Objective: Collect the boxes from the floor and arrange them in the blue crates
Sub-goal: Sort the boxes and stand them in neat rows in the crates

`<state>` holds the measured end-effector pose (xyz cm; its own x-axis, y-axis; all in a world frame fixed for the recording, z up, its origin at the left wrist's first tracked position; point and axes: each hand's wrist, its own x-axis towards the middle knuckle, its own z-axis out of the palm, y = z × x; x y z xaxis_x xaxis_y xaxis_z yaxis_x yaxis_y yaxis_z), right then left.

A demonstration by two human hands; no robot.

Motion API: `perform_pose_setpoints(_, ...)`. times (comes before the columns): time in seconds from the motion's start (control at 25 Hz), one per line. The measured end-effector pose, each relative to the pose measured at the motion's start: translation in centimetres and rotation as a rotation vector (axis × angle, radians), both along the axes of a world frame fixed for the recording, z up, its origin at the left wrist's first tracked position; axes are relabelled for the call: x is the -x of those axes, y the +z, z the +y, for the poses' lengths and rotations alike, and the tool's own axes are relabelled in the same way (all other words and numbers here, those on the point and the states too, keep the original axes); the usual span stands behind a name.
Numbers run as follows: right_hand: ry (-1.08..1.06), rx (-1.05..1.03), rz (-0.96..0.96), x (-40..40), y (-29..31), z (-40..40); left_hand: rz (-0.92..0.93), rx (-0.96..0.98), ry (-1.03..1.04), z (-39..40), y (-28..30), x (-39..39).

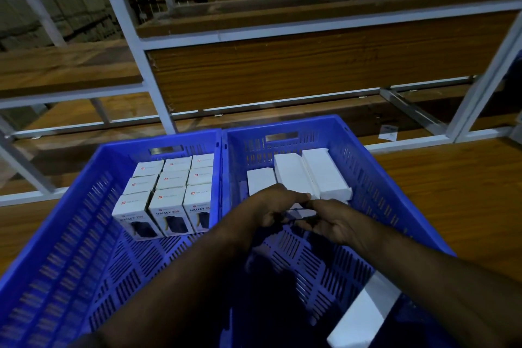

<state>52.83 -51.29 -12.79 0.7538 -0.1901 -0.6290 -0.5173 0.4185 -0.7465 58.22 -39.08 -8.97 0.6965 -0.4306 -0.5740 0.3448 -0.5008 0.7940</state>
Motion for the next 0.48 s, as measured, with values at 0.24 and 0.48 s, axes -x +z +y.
perform_pose_setpoints(0.24, 0.032, -0.003, -0.044, 0.01, 0.50, 0.60, -0.056, -0.044, -0.001, -0.31, -0.16, -0.38)
perform_pose_setpoints(0.48, 0.202, 0.278, -0.028, 0.12, 0.94, 0.14, -0.077, -0.065, -0.062, -0.05, 0.69, -0.15)
